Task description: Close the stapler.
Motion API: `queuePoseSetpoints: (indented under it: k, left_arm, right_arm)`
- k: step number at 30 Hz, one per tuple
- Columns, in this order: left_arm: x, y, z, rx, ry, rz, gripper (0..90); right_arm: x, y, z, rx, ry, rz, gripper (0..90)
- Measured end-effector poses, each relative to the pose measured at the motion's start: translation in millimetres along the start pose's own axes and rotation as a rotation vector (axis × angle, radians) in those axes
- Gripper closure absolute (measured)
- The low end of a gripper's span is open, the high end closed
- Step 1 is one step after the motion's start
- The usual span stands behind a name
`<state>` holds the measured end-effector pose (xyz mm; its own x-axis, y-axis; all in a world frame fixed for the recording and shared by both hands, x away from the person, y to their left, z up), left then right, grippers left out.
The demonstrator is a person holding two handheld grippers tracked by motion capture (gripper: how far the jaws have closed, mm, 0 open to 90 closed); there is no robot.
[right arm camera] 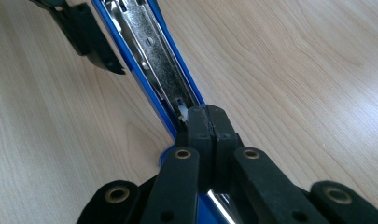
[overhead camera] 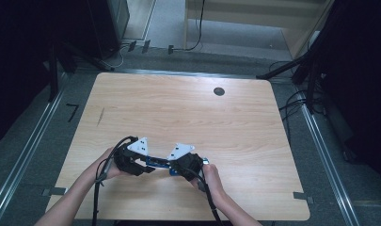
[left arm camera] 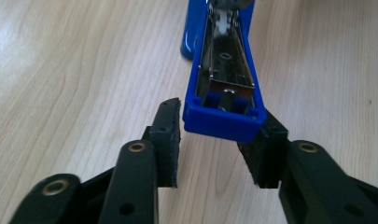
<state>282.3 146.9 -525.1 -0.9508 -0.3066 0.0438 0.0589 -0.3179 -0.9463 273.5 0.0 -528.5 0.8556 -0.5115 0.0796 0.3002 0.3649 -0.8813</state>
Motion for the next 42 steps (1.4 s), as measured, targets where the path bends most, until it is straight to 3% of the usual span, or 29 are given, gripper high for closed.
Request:
queuePoseSetpoints:
  k: [11, 26, 36, 42]
  left_arm:
    - [3.6, -4.2, 10.5, 0.093, -0.005, -0.002, 64.8]
    - [6.3, -7.1, 19.6, 0.134, 0.016, 0.015, 65.0]
    - [6.8, -5.5, 24.2, 0.123, 0.014, -0.006, 62.4]
    - [8.0, 1.0, 30.7, 0.122, 0.017, 0.012, 65.3]
  right_arm:
    - [-2.3, -2.6, -0.1, 0.009, 0.009, 0.010, 90.0]
    - [-0.5, -6.1, -1.4, 0.021, 0.023, 0.018, 90.0]
    - [1.5, -8.4, -2.4, 0.031, 0.019, 0.018, 90.0]
    - [3.0, -10.1, -5.0, 0.036, 0.036, 0.020, 90.0]
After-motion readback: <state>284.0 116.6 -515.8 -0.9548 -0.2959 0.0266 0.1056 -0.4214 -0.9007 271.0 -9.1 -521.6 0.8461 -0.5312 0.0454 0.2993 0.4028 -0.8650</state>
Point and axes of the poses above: each handheld gripper's, and its own axes: y roughly forward along the jaws, z roughly out of its top, x roughly to its right, the point moved 6 cm from there along y, roughly forward along the jaws, and after that the axes turned 15 degrees about -x, right-handed, at the moved point
